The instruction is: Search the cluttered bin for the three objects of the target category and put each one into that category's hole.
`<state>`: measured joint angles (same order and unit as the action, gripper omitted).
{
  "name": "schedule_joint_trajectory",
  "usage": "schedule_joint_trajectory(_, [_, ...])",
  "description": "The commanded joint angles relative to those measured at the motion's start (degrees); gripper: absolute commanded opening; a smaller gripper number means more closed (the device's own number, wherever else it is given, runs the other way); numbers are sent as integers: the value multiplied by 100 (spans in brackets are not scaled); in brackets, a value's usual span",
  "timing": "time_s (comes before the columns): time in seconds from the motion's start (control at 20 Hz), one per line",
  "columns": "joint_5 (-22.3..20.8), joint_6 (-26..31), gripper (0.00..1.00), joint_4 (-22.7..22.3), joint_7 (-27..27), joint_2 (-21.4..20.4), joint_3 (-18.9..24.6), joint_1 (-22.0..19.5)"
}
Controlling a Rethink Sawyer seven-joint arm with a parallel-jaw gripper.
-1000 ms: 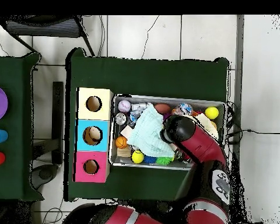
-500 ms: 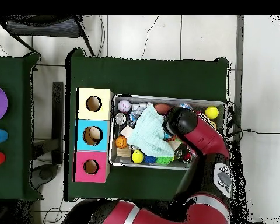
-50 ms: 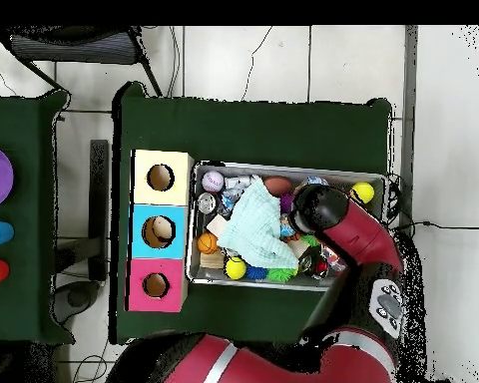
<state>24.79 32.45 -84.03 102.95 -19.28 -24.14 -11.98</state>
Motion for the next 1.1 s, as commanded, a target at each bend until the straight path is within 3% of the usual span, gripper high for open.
schedule_joint_trajectory(0.05, [-146,1664,100,90,1678,159,-360,84])
schedule_joint_trajectory(0.15, [-246,2006,100,42,1626,53,-530,133])
schedule_joint_trajectory(0.25, [-214,1958,100,-32,1589,23,-542,141])
schedule_joint_trajectory(0.8, [298,649,100,-560,1603,140,-24,121])
schedule_joint_trajectory(1.1, [524,587,100,-598,1641,66,130,70])
